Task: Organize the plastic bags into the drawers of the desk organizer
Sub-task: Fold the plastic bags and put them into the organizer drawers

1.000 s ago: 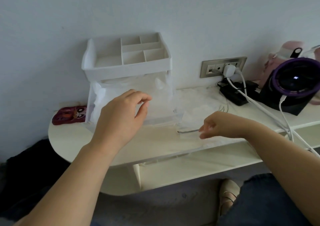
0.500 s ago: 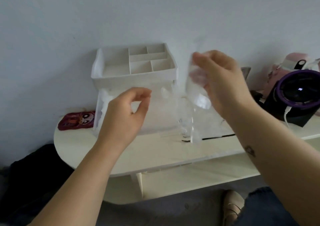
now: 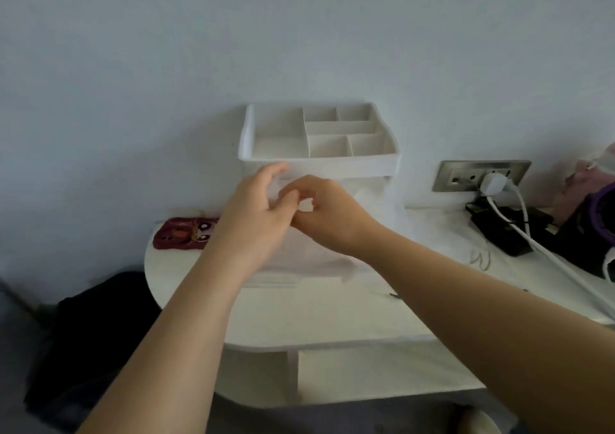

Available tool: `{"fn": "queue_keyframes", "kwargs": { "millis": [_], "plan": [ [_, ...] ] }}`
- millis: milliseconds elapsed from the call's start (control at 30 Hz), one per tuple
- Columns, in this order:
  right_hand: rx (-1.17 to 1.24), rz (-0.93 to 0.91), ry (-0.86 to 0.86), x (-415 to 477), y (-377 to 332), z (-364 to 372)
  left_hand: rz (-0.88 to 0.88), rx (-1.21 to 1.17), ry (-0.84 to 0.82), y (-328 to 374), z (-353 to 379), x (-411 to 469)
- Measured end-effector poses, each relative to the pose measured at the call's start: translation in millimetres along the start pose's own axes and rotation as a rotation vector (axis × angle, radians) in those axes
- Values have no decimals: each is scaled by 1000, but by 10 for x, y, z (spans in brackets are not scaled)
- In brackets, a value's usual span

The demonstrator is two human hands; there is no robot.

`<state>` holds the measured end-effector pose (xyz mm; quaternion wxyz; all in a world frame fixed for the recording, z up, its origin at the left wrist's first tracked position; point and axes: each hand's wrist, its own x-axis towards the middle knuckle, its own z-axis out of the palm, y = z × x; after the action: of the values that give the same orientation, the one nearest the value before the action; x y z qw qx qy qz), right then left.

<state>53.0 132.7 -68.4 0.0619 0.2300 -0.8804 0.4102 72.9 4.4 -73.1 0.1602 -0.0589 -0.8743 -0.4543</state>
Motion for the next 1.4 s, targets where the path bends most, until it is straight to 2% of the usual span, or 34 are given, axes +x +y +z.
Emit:
{"fn": "queue_keyframes", "kwargs": {
  "millis": [67,200,333,500,633,733,833,900,933,1000,1100,1167,1300,1400],
  "plan": [
    [-10,-24,-95,24,-30,13,60,117,27,-14,-12,17],
    [-74,-37,-274,-11,-20,-147,73,207,0,-12,-50,51],
    [-140,66,-265,-100,57,-380,71,278,-24,-17,-50,71],
    [-557,96,-382,-157,168,-424,144,367,5,-40,25,125],
    [-724,147,-400,-111,228,-376,166,524,-83,-35,44,154],
    [-758,181,-415,-61,252,-365,204,645,-123,9,-15,134],
    [-759,198,-433,-30,263,-362,257,700,-20,91,-121,91],
    [-758,196,-438,-16,268,-361,305,599,46,188,-119,50],
    [-757,195,-440,-7,268,-360,316,545,24,232,-87,35],
    [-758,188,-453,8,255,-359,307,515,-132,259,23,15],
    [-741,184,-492,6,227,-405,181,667,-419,138,172,37],
    [-719,175,-525,-17,183,-485,68,725,-552,80,201,74],
    [-661,126,-468,-26,-14,-599,17,740,-627,82,254,139],
    [-739,190,-528,-36,-57,-486,-10,721,-621,84,296,139]
  ]
}}
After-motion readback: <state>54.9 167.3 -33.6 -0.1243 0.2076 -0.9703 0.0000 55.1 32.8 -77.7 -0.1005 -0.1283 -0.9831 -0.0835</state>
